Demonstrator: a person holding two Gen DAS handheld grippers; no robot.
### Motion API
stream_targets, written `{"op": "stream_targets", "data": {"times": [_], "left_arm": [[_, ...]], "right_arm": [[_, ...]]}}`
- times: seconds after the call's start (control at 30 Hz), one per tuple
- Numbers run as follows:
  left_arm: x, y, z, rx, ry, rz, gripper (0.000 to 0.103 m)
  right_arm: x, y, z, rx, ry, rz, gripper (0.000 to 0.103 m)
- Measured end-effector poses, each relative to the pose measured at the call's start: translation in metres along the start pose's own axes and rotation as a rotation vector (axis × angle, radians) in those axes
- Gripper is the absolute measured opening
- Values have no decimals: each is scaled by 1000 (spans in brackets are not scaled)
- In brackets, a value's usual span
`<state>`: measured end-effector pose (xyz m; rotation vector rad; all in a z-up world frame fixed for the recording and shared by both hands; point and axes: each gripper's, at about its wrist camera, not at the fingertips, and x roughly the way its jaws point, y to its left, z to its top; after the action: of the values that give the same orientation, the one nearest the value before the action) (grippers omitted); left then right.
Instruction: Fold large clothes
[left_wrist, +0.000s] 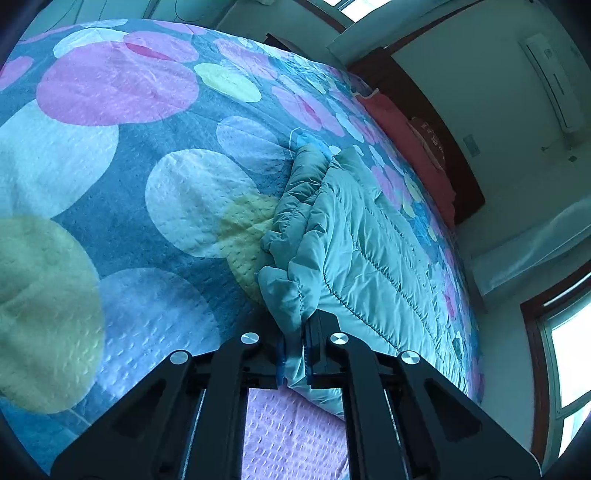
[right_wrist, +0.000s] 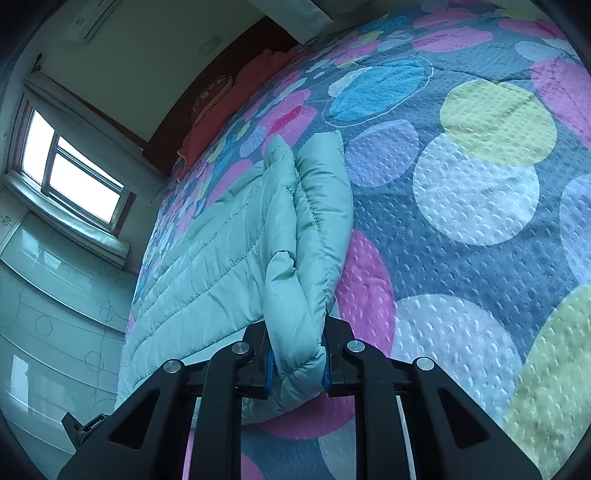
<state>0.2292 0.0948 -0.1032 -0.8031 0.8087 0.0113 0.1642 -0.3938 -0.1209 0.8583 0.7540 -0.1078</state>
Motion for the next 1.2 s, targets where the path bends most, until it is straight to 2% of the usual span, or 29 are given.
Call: {"op": "stream_targets", "data": {"times": [0.3, 0.83, 1.07, 1.2], "left_arm": [[-33, 19, -19, 12, 19, 38, 7], [-81, 51, -56, 10, 35, 55, 7], [-84, 60, -63, 28, 55, 61, 7], [-84, 64, -64, 39, 64, 73, 14]], "right_arm": [[-21, -6, -18, -8, 27, 10, 18], [-53, -21, -43, -7, 54, 15, 18], [-62, -26, -56, -8, 71, 15, 18], [-59, -30, -56, 11, 79, 22, 23]]}}
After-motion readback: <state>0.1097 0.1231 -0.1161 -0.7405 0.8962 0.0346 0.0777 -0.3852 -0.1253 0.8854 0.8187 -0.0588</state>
